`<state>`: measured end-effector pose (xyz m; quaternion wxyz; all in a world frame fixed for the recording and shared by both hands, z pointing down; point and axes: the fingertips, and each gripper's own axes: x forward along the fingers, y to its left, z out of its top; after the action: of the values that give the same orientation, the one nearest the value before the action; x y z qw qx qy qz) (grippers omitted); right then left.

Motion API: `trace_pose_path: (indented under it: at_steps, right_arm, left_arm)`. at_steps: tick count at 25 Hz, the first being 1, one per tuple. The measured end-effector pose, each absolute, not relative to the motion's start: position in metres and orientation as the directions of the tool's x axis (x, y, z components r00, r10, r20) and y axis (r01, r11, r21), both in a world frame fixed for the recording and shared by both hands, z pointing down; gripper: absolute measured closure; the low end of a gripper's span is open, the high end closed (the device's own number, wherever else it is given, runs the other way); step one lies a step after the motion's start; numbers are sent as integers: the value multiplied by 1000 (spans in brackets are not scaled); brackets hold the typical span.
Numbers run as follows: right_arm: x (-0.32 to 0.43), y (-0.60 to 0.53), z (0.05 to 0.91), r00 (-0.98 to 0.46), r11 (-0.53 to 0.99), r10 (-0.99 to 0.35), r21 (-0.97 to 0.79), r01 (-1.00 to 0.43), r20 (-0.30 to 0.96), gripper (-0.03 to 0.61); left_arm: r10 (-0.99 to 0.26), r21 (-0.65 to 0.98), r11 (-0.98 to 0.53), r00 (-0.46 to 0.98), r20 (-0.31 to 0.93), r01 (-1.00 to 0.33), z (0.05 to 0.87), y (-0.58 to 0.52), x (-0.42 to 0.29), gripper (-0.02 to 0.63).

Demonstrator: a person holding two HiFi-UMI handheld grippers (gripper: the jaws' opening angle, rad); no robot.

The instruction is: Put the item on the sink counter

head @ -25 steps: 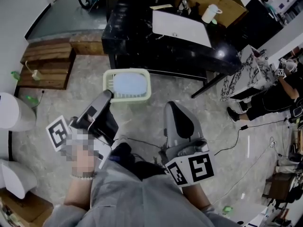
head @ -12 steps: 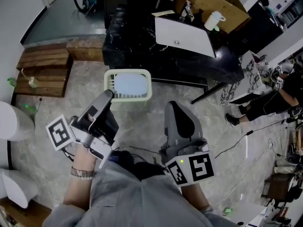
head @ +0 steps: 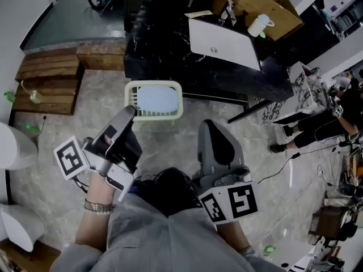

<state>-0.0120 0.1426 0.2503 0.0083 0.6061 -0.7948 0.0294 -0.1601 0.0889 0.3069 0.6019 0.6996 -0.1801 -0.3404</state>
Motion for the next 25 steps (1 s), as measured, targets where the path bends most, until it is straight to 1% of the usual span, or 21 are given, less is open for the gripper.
trace_pose_path:
  at_steps: [6,15,25]
  right_arm:
    - [-9,138,254,-253,251,-966,-32,-967,59,581]
    - [-2,119,264,-272,270,-960,-31,-962,72,581]
    - [20,62,270,-316,313,-945,-45,-949,87,581]
  left_arm:
    - [-663,963,-212,700,-265,165,309,85,-162,525]
    - [-678,964,-214,686,-265,161,313,73,-158,525]
    - [-696,967,-209,674,-249,142,315,20,-131,525]
